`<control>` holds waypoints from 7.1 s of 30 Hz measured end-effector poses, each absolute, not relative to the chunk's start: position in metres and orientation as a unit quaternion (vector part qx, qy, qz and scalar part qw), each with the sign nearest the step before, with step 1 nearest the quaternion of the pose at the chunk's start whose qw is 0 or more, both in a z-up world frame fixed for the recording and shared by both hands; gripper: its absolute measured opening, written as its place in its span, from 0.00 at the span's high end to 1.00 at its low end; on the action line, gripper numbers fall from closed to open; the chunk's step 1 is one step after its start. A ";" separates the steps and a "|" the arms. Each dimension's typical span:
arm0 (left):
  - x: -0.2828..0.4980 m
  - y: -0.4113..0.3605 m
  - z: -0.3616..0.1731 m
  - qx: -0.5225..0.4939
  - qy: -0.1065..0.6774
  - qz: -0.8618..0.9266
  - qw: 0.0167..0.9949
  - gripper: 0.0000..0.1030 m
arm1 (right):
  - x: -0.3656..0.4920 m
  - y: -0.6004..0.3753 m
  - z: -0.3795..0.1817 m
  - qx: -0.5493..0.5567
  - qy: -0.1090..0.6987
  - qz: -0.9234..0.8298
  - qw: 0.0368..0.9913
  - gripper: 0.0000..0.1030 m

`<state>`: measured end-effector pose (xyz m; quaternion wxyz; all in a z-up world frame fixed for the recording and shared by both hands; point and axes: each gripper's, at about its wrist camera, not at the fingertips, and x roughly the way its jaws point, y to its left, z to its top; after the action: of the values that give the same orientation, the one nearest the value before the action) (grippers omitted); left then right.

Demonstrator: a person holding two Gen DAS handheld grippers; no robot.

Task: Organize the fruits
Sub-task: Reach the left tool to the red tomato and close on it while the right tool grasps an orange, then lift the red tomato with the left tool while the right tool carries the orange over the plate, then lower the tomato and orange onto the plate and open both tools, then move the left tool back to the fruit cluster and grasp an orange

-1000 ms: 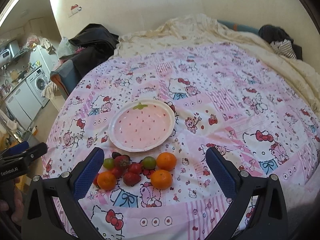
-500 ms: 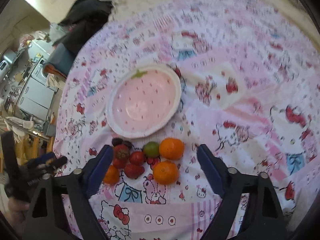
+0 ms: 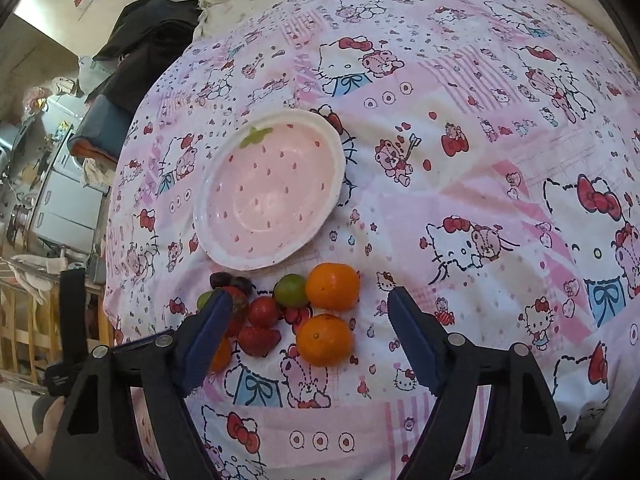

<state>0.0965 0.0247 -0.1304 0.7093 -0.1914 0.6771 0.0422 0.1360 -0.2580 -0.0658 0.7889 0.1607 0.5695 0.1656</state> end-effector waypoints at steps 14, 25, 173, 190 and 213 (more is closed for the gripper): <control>0.095 0.033 -0.134 -0.281 0.679 0.034 0.677 0.79 | 0.134 -0.256 -0.068 0.149 0.568 0.157 0.794 0.21; 0.100 0.046 -0.115 -0.217 0.667 0.045 0.712 0.85 | 0.133 -0.255 -0.075 0.138 0.577 0.145 0.792 0.21; 0.171 0.018 -0.026 -0.067 0.472 0.021 0.879 0.23 | 0.225 -0.244 -0.051 0.193 0.528 0.190 0.805 0.18; 0.083 0.030 -0.017 -0.078 0.481 0.051 0.872 0.23 | 0.146 -0.281 -0.043 0.214 0.526 0.158 0.808 0.18; 0.070 -0.024 -0.117 -0.050 0.623 -0.021 0.781 0.27 | 0.140 -0.271 -0.075 0.189 0.575 0.130 0.785 0.18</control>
<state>0.0704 -0.0237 -0.1167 0.7805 -0.0501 0.6228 -0.0212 0.1396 -0.2707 -0.0754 0.7854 0.1886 0.5749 0.1304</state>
